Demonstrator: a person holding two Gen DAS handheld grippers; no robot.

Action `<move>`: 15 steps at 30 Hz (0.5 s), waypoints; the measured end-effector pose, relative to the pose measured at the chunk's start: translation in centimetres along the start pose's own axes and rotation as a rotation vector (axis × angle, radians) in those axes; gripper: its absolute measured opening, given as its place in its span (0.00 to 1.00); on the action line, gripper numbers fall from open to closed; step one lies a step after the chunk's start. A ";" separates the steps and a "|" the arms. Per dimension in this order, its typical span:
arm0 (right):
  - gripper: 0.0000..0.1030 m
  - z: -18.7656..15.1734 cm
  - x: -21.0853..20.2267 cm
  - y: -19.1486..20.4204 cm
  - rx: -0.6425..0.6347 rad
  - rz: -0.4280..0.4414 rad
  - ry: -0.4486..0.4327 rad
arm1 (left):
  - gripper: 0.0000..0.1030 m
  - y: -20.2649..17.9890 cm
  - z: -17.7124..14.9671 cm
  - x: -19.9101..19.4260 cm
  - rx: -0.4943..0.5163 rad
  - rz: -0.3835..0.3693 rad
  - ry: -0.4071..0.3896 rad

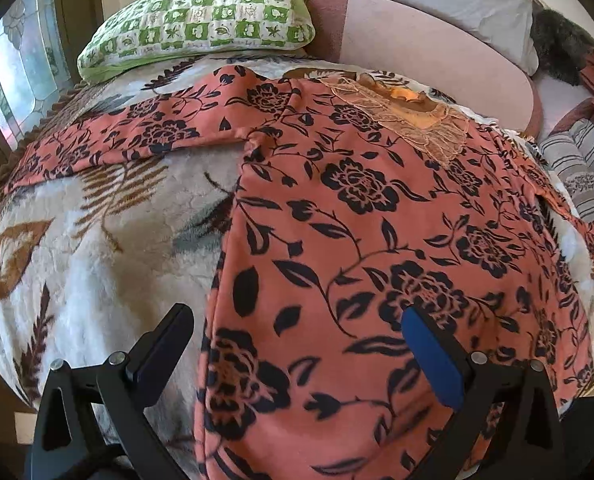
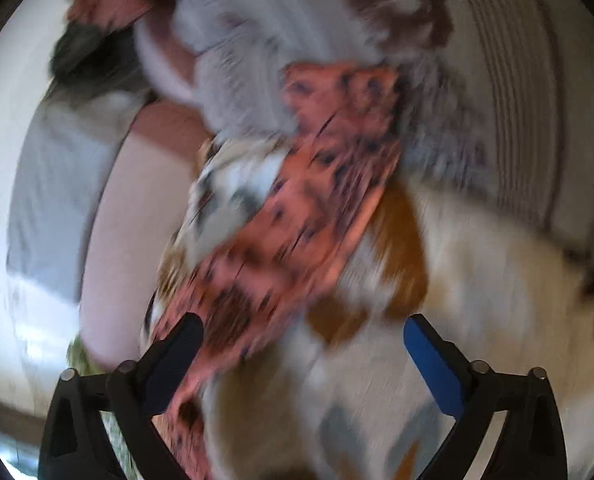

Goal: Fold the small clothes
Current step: 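Grasp the blouse sleeve cuff with the right gripper and lift it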

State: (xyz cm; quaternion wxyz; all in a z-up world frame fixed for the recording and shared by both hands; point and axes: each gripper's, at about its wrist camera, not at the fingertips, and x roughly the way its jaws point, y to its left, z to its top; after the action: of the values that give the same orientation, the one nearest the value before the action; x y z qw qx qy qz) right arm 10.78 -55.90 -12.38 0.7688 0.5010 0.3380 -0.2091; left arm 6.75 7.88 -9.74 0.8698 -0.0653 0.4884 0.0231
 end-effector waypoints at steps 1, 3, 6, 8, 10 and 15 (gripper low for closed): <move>0.95 1.3 0.4 -0.3 0.001 -0.013 -0.021 | 1.00 0.1 0.2 0.2 0.002 -0.001 0.000; 0.95 3.0 1.2 -0.7 0.018 -0.038 -0.036 | 1.00 0.0 0.5 0.6 0.010 -0.005 0.000; 0.95 4.4 2.3 -0.9 0.037 -0.084 -0.043 | 1.00 0.0 0.6 1.2 0.020 -0.003 -0.003; 0.94 5.0 2.4 -0.5 0.032 -0.126 -0.082 | 1.00 0.2 0.6 1.5 0.020 0.000 -0.001; 0.61 4.5 2.1 -0.1 0.020 -0.139 -0.114 | 1.00 0.4 0.5 1.8 0.020 -0.001 0.004; 0.33 5.8 2.3 -1.5 0.120 -0.226 -0.107 | 1.00 1.6 0.2 2.2 -0.003 -0.001 -0.003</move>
State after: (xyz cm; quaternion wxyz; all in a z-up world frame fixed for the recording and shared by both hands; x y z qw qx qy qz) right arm 13.19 -61.72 -13.44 0.7259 0.4930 0.3377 -0.3407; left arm 7.93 9.44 -11.63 0.8704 -0.0669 0.4872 0.0233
